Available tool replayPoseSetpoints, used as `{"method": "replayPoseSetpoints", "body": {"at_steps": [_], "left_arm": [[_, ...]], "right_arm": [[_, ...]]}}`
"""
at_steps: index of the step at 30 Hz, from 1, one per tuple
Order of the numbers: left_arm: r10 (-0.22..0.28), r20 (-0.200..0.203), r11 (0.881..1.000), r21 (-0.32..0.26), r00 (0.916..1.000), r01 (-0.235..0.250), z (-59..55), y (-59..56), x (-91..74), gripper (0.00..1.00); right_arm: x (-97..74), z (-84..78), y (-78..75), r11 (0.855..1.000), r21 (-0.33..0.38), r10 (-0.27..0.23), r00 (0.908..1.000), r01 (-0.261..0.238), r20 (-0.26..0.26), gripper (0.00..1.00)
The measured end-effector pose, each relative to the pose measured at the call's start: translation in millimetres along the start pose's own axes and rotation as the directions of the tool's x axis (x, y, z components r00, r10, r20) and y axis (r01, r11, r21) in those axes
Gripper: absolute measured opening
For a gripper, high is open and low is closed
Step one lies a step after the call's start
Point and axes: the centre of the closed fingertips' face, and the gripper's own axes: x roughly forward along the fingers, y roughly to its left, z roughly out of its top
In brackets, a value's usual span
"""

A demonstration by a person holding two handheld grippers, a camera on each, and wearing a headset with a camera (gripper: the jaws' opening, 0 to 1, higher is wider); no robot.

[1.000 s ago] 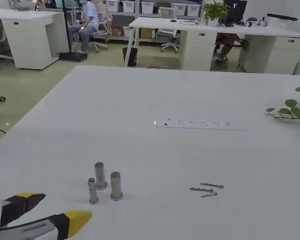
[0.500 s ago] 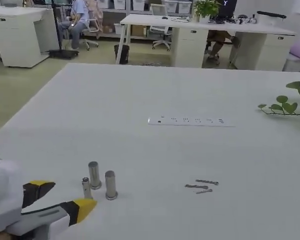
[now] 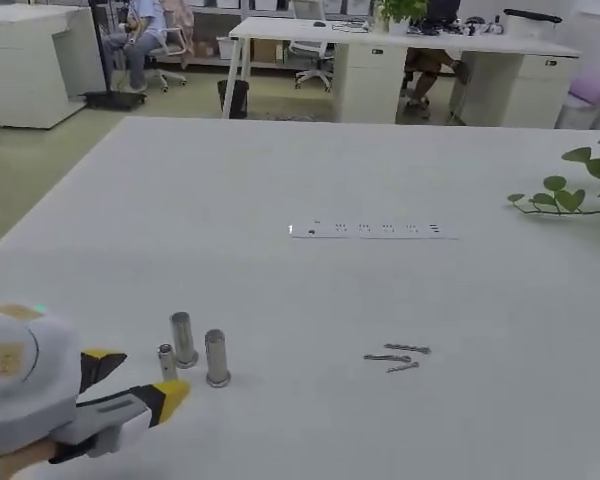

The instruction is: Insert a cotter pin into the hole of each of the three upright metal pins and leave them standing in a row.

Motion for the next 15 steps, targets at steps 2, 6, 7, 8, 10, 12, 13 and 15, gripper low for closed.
{"method": "replayPoseSetpoints", "body": {"at_steps": [2,6,7,8,10,12,13,15], "left_arm": [[0.010,0.000,1.000,0.013,1.0000,-0.010,-0.3,0.4,2.8,0.42],[0.042,0.002,0.999,0.012,0.9991,-0.042,-0.3,6.0,5.6,0.35],[0.049,0.007,0.999,0.005,0.9988,-0.049,0.3,7.1,5.9,0.33],[0.051,0.011,0.999,-0.001,0.9986,-0.051,0.9,7.5,6.3,0.31],[0.053,0.025,0.998,-0.022,0.9983,-0.053,3.1,8.6,7.7,0.31],[0.049,0.029,0.998,-0.027,0.9984,-0.048,4.4,8.3,9.0,0.30],[0.049,0.027,0.998,-0.027,0.9985,-0.048,4.2,8.3,9.7,0.29],[0.054,0.024,0.998,-0.022,0.9983,-0.054,3.7,8.8,10.5,0.26]], "right_arm": [[0.9,-2.3,1.7,1.000,-0.005,0.002,1.0000,-0.002,-0.007,0.94],[0.8,-4.9,3.9,1.000,-0.005,0.008,0.9999,-0.008,-0.014,0.94],[0.8,-5.3,3.9,1.000,-0.004,0.008,0.9999,-0.008,-0.014,0.94],[0.7,-5.9,4.0,1.000,-0.001,0.009,0.9998,-0.009,-0.015,0.94],[0.8,-6.2,3.6,1.000,0.006,0.008,0.9999,-0.008,-0.013,0.94],[1.1,-6.6,3.2,1.000,0.011,0.010,0.9999,-0.010,-0.013,0.94],[1.1,-6.9,3.1,1.000,0.012,0.010,0.9999,-0.010,-0.014,0.94],[1.1,-7.0,3.3,1.000,0.011,0.011,0.9999,-0.010,-0.014,0.94]]}}
